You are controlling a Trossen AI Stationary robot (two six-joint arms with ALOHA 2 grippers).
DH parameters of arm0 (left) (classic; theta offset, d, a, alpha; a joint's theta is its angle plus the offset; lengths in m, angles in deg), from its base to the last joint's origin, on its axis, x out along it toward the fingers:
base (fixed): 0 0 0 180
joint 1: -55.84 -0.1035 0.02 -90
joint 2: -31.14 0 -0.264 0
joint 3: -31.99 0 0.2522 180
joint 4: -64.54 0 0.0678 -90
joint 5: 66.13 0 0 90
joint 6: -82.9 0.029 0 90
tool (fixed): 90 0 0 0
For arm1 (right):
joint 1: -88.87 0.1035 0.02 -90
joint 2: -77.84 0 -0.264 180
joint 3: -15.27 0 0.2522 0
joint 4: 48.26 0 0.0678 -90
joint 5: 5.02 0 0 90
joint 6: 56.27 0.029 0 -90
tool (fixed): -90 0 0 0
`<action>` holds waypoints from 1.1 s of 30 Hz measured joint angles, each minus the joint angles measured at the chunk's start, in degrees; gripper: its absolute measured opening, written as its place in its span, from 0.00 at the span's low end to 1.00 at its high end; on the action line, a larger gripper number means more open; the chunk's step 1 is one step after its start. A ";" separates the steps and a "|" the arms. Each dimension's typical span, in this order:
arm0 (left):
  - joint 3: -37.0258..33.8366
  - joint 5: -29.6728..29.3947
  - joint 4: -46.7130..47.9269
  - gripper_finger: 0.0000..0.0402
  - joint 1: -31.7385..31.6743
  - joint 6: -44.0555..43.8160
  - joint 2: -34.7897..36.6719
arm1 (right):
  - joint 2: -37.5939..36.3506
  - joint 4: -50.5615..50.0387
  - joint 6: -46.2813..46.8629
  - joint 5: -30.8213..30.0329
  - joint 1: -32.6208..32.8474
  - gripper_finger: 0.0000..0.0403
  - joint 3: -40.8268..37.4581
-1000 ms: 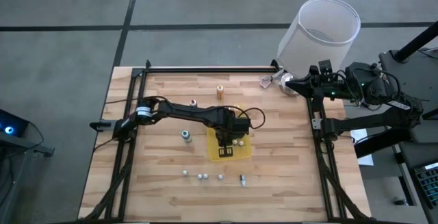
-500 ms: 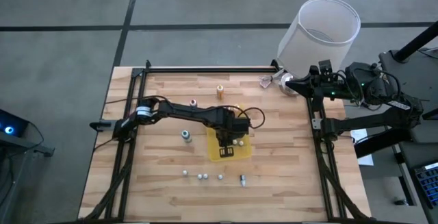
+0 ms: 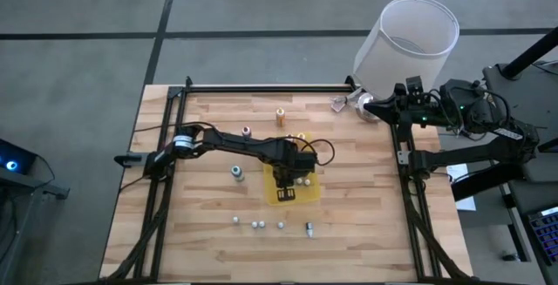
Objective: Pick & Place food coloring
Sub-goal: Put the small pink food coloring bottle into the bin
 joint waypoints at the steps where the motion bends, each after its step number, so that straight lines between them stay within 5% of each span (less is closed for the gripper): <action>1: 0.00 0.01 -0.19 0.07 -0.12 0.01 0.00 | -0.02 0.00 0.00 0.00 0.00 0.02 -0.04; 33: 1.95 0.07 1.37 0.07 -1.82 3.00 -2.15 | -0.02 -0.04 0.29 -1.16 0.02 0.02 -0.37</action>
